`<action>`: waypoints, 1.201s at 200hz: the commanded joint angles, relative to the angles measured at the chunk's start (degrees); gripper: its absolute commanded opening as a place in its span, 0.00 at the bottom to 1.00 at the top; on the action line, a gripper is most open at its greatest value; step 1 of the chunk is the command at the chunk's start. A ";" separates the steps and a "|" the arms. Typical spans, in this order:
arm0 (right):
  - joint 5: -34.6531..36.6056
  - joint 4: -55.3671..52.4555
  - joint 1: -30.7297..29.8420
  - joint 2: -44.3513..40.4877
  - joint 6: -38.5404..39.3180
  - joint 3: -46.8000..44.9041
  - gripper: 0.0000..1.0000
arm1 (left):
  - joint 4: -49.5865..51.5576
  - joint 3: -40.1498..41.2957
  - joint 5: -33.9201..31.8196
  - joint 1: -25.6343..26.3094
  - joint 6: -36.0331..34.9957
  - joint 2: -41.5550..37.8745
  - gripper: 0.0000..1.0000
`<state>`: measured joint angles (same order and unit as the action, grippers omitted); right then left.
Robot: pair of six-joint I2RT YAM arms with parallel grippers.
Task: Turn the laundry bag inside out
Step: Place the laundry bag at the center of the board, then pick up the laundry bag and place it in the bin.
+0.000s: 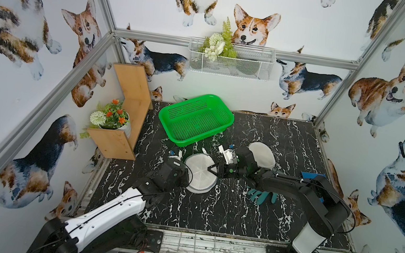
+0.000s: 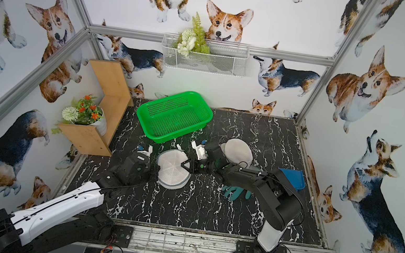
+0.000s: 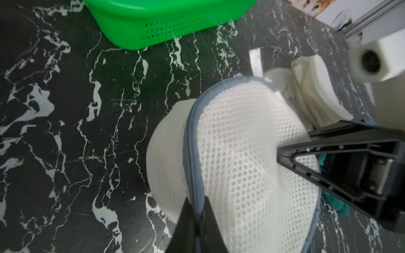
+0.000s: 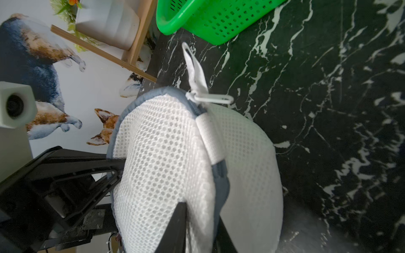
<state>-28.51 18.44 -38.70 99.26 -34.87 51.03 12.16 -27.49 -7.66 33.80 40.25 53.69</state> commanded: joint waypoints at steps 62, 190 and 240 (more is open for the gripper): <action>10.89 -11.66 0.43 -4.85 9.56 5.21 0.74 | -1.00 -0.80 -1.56 0.04 0.45 1.31 0.79; 41.51 -29.52 14.70 -12.37 34.35 6.38 0.77 | 2.14 -17.89 -9.80 -0.05 -10.84 1.30 0.89; 43.03 -31.76 14.27 -2.20 36.32 13.04 0.71 | -1.44 -21.51 -5.79 -0.05 -12.37 5.58 0.86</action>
<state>12.03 -11.53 -24.01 94.41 -0.82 61.47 13.76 -47.66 -15.86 33.82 30.15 58.24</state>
